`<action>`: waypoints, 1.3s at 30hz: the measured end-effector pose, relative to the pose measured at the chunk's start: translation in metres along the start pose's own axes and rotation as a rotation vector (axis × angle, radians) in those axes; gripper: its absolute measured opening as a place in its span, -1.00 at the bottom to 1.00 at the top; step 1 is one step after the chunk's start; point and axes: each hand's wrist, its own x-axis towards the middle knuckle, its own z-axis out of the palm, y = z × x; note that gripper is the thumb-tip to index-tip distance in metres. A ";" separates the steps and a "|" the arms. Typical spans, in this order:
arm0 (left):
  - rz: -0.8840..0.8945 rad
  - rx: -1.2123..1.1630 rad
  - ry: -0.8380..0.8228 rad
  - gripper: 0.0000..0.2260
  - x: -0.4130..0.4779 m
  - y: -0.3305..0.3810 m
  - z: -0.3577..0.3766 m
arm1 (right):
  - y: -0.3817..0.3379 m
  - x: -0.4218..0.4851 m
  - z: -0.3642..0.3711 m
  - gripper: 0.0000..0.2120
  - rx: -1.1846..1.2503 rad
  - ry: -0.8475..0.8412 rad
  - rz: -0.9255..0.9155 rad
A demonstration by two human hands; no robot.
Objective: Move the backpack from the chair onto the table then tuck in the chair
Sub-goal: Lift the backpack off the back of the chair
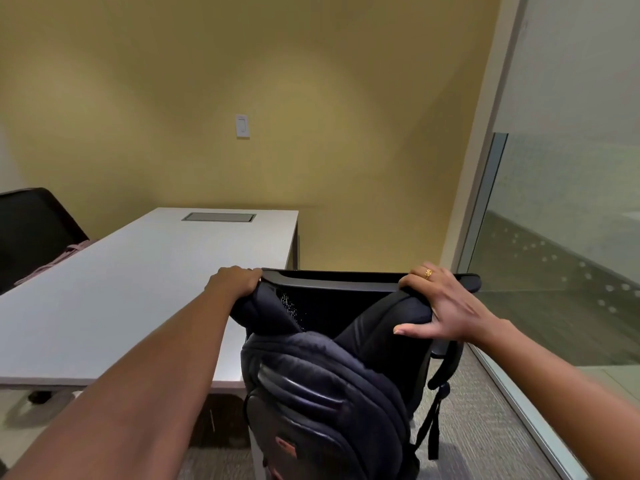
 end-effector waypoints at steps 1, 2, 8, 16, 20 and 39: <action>0.000 -0.005 -0.009 -0.49 -0.003 0.002 -0.002 | 0.001 0.000 -0.001 -0.29 -0.002 -0.008 0.009; -0.005 -0.012 -0.025 -0.49 -0.007 0.005 -0.003 | 0.002 -0.001 -0.004 -0.29 -0.011 -0.019 0.015; -0.151 -0.090 -0.383 -0.55 -0.033 0.014 -0.006 | 0.007 -0.011 -0.016 -0.27 -0.136 -0.110 0.004; -0.183 -0.117 -0.490 -0.59 -0.062 0.011 0.001 | 0.001 -0.012 -0.032 -0.28 -0.187 -0.154 -0.056; -0.151 -0.197 -0.466 -0.47 -0.072 0.018 0.000 | -0.002 -0.018 -0.046 -0.27 -0.168 -0.127 -0.012; 0.639 0.094 0.302 -0.57 -0.230 0.116 0.085 | 0.054 -0.129 -0.163 -0.21 -0.222 -0.094 -0.023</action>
